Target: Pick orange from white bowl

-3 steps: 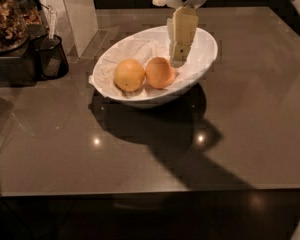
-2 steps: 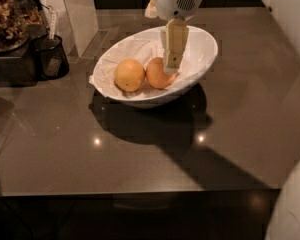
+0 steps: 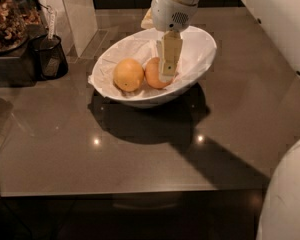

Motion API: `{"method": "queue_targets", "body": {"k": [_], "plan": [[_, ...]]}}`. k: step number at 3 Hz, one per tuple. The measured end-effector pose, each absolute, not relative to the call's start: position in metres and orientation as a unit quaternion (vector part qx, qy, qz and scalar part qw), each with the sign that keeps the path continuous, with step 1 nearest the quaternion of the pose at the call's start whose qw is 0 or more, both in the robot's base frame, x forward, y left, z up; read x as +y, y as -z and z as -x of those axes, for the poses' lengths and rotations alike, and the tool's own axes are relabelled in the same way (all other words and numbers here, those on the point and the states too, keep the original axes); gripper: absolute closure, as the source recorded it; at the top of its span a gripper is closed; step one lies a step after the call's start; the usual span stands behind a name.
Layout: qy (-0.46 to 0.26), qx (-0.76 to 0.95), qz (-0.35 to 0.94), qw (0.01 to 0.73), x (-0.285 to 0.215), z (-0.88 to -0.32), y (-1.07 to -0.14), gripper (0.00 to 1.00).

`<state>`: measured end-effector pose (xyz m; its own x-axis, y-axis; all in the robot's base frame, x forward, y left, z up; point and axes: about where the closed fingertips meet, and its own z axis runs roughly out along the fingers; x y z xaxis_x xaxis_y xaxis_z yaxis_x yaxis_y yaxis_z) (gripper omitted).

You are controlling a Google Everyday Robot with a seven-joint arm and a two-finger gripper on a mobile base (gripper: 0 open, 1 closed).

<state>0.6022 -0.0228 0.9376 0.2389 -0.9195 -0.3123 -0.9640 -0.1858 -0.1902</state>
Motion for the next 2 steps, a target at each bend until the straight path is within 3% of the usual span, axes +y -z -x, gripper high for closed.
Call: {"method": "queue_targets", "body": {"k": [1, 2], "plan": [[-0.084, 0.630, 0.750, 0.183, -0.0326, -0.6118, -0.9186, 0.00], [-0.085, 0.631, 0.749, 0.183, -0.0327, -0.6122, -0.9179, 0.19]]}}
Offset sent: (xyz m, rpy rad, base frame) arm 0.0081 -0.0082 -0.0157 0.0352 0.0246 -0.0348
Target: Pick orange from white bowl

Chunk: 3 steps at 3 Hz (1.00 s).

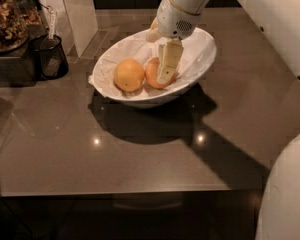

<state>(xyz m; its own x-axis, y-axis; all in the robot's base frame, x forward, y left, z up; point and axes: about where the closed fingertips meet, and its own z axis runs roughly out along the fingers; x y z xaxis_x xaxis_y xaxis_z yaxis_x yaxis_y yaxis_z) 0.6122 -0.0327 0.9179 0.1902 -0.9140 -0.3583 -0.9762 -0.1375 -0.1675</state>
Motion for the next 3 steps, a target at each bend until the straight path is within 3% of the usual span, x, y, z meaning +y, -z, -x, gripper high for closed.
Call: {"method": "queue_targets", "body": {"k": [1, 2, 3], "plan": [[-0.085, 0.631, 0.749, 0.183, -0.033, -0.612, -0.918, 0.35], [-0.094, 0.630, 0.749, 0.184, -0.030, -0.617, -0.911, 0.16], [-0.103, 0.628, 0.750, 0.181, -0.028, -0.620, -0.905, 0.11]]}}
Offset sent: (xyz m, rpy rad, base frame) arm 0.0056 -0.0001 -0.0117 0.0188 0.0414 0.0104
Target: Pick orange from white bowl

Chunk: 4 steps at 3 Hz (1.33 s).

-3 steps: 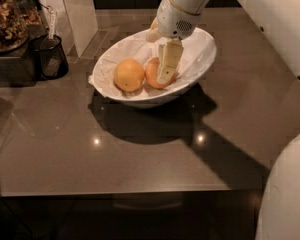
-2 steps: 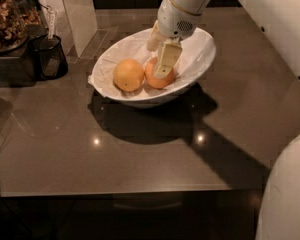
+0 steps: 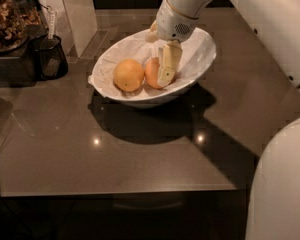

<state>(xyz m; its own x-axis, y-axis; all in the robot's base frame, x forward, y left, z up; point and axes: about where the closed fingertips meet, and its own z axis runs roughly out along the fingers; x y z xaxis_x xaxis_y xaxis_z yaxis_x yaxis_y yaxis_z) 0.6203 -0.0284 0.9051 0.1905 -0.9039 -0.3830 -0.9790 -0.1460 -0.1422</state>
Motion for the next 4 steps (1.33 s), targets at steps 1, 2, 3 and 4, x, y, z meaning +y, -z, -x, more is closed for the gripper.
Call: {"method": "queue_targets", "body": {"k": [1, 2, 3, 4], "plan": [[-0.112, 0.628, 0.749, 0.180, -0.029, -0.623, -0.899, 0.15], [-0.122, 0.629, 0.747, 0.179, -0.030, -0.625, -0.893, 0.15], [-0.133, 0.633, 0.742, 0.175, -0.033, -0.625, -0.883, 0.12], [-0.144, 0.640, 0.736, 0.169, -0.037, -0.623, -0.873, 0.13]]}}
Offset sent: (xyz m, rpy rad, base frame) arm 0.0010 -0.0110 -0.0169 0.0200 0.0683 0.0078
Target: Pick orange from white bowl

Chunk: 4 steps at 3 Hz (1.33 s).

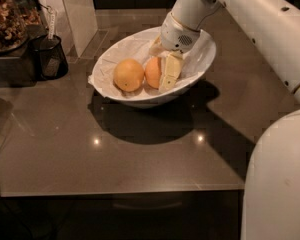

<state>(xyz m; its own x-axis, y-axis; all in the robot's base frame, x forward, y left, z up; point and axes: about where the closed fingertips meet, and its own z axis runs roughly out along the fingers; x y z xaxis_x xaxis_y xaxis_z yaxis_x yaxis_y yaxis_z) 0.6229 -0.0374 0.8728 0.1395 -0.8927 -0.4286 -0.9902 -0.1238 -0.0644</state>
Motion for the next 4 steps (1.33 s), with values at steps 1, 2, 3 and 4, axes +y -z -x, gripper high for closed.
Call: {"method": "queue_targets", "body": {"k": [1, 2, 3, 4], "plan": [[-0.157, 0.644, 0.731, 0.165, -0.038, -0.622, -0.862, 0.15], [-0.173, 0.642, 0.730, 0.159, -0.034, -0.625, -0.851, 0.16], [-0.173, 0.642, 0.730, 0.159, -0.034, -0.625, -0.854, 0.21], [-0.175, 0.643, 0.728, 0.159, -0.032, -0.628, -0.852, 0.40]]}}
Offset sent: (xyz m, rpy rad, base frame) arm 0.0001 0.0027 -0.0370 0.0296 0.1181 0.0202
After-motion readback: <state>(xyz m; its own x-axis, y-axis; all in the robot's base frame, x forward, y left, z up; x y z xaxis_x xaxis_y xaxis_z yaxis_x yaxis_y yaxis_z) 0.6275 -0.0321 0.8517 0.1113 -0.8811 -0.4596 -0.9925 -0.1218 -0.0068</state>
